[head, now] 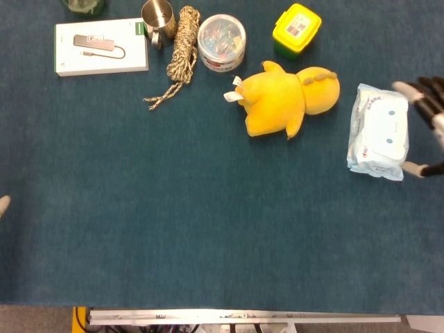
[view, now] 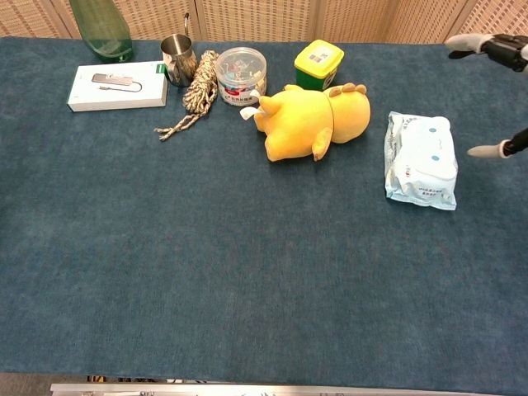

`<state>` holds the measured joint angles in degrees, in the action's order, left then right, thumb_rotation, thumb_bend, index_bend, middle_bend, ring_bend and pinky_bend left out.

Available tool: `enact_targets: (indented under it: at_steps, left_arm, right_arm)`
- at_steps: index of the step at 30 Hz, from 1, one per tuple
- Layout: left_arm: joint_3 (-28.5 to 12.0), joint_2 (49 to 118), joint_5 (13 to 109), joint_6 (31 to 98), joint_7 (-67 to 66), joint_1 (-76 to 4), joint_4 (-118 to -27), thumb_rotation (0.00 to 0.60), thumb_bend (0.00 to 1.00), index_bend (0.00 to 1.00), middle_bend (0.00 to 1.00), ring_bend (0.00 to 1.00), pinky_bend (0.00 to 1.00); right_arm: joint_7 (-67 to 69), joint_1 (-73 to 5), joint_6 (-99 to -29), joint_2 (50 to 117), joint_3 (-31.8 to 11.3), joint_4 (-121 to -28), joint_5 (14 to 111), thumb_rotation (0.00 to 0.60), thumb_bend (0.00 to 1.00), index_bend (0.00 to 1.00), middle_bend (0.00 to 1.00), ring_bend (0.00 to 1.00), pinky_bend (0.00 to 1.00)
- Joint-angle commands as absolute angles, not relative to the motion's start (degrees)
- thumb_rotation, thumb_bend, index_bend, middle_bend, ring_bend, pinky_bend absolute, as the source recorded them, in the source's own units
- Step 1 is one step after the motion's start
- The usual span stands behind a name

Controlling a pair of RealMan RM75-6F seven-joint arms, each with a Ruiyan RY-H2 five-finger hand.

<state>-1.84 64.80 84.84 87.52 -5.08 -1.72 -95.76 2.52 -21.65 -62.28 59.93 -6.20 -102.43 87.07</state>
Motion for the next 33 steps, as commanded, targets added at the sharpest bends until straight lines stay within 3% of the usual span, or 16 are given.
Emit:
enact_targets:
  at_steps: [1,6,10,14,18,22,33]
  left_arm:
    - [-1.8,64.72,84.98,87.81,-5.2,-1.57,-96.11,0.6,0.14,0.14,0.15,0.16,0.05]
    - [-1.69,64.56,85.04,88.13,-5.18,-1.28,-96.19,0.6,0.14,0.14,0.15,0.16,0.05]
    - [-1.6,64.56,85.12,88.19,-5.2,-1.18,-96.15,0.6,0.14,0.14,0.15,0.16,0.05]
    - [-1.6,64.54,85.25,88.42,-4.92,-1.05,-96.08,0.6,0.14,0.14,0.15,0.16,0.05]
    - [-1.58,64.57,85.2,88.39,-4.83,-0.99,-96.01,0.6,0.14,0.14,0.15,0.16,0.05]
    - [-1.52,64.56,85.27,88.22,-4.86,-1.03,-96.05,0.6,0.14,0.14,0.15,0.16,0.05]
    - [-1.34,64.29,85.5,88.83,-4.45,-0.51,-96.31,0.6,0.14,0.14,0.15,0.16,0.05]
  right_arm:
    - [1.01,-26.05,-57.38,62.24,-7.96,-102.56,84.55,0.6,0.0,0.03,0.15,0.0,0.0]
    - [-0.94,-30.44,-53.03,65.82,-9.57,-101.21,81.37,0.577,0.0,0.03,0.15,0.0,0.0]
    - [-1.75,-33.36,-50.91,69.14,-10.65,-98.72,79.43,0.445,0.0,0.05,0.15,0.0,0.0]
    - [-2.65,-36.05,-50.05,72.65,-11.85,-95.51,78.09,0.249,0.0,0.05,0.15,0.0,0.0]
    - [-2.51,-38.36,-49.11,75.23,-12.57,-93.12,77.59,0.129,0.0,0.07,0.15,0.0,0.0]
    - [-2.94,-40.82,-47.53,77.57,-12.86,-90.94,77.17,0.1,0.0,0.08,0.15,0.0,0.0]
    - [-6.92,-47.4,-42.85,82.93,-13.36,-85.57,74.1,0.099,0.0,0.08,0.15,0.0,0.0]
